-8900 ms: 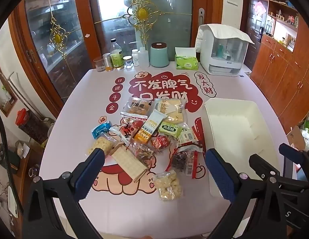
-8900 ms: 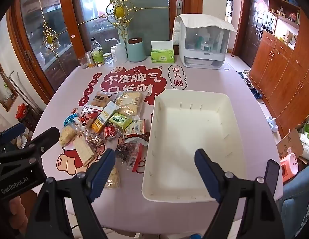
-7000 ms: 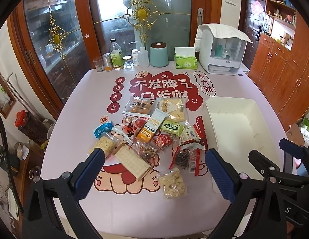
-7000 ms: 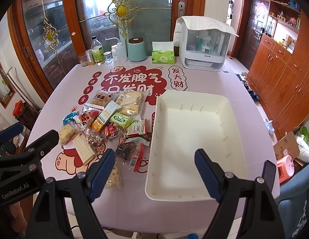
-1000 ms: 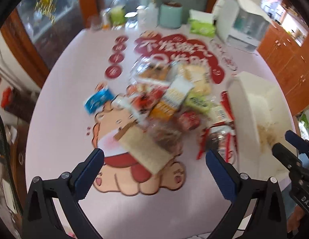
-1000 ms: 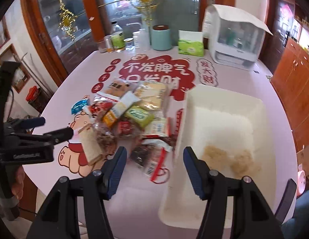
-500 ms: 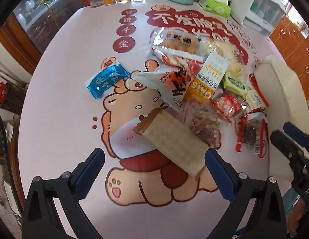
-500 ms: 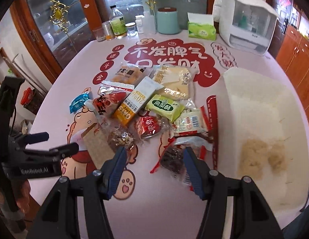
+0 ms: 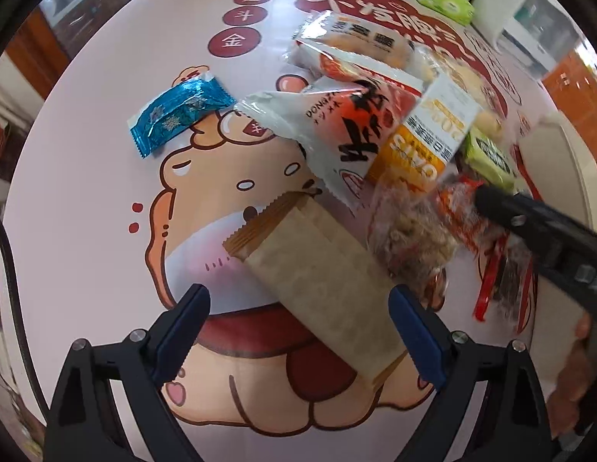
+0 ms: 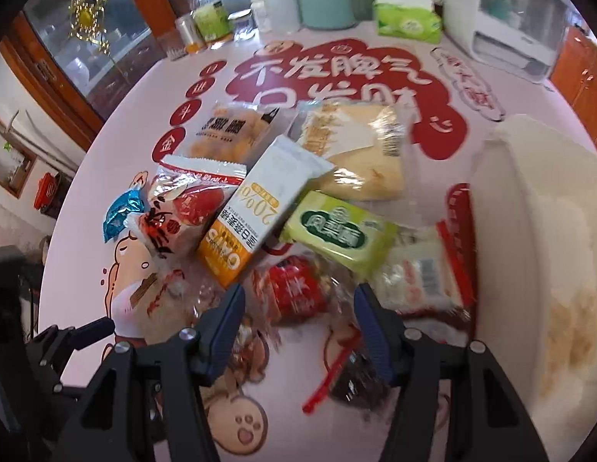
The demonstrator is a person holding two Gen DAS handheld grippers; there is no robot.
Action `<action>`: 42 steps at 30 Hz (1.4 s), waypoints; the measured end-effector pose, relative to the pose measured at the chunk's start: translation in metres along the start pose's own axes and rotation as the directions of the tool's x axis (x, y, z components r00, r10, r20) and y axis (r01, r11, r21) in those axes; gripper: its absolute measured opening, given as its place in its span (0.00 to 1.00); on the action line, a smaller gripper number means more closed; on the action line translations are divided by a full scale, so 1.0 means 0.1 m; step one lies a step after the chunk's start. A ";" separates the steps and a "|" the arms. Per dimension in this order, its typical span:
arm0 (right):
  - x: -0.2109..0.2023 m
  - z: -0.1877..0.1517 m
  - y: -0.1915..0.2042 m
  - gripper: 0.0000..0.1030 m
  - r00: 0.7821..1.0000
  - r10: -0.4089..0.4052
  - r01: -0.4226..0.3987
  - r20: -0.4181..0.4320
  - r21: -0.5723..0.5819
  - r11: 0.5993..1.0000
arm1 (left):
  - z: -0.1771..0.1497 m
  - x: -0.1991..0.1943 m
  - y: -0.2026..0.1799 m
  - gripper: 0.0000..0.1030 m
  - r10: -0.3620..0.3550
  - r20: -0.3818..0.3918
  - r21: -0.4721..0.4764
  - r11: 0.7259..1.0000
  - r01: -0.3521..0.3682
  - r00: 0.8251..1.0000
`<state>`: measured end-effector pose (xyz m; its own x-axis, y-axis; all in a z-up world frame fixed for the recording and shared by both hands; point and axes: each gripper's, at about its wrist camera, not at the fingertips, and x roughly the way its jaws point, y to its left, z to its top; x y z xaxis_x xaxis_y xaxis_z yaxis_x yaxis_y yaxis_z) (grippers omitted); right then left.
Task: Organize snacks
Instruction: 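Grasp the brown paper-wrapped bar with the left gripper while the right grasps a red packet, then place the brown bar and red packet into the white tray, release both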
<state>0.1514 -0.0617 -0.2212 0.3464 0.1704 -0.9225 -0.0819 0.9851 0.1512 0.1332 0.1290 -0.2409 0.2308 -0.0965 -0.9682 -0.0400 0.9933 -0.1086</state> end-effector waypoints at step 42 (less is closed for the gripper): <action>0.07 -0.07 0.13 0.39 0.989 0.089 -0.106 -0.122 -0.147 0.983 | -0.51 -0.19 0.28 0.50 0.144 0.042 -0.092 0.986 -0.140 0.989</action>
<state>0.1466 -0.0482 -0.2286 0.2212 0.2529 -0.9419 -0.2552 0.9472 0.1943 0.0783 0.1556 -0.2368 0.2630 0.0503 -0.9635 -0.1616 0.9868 0.0074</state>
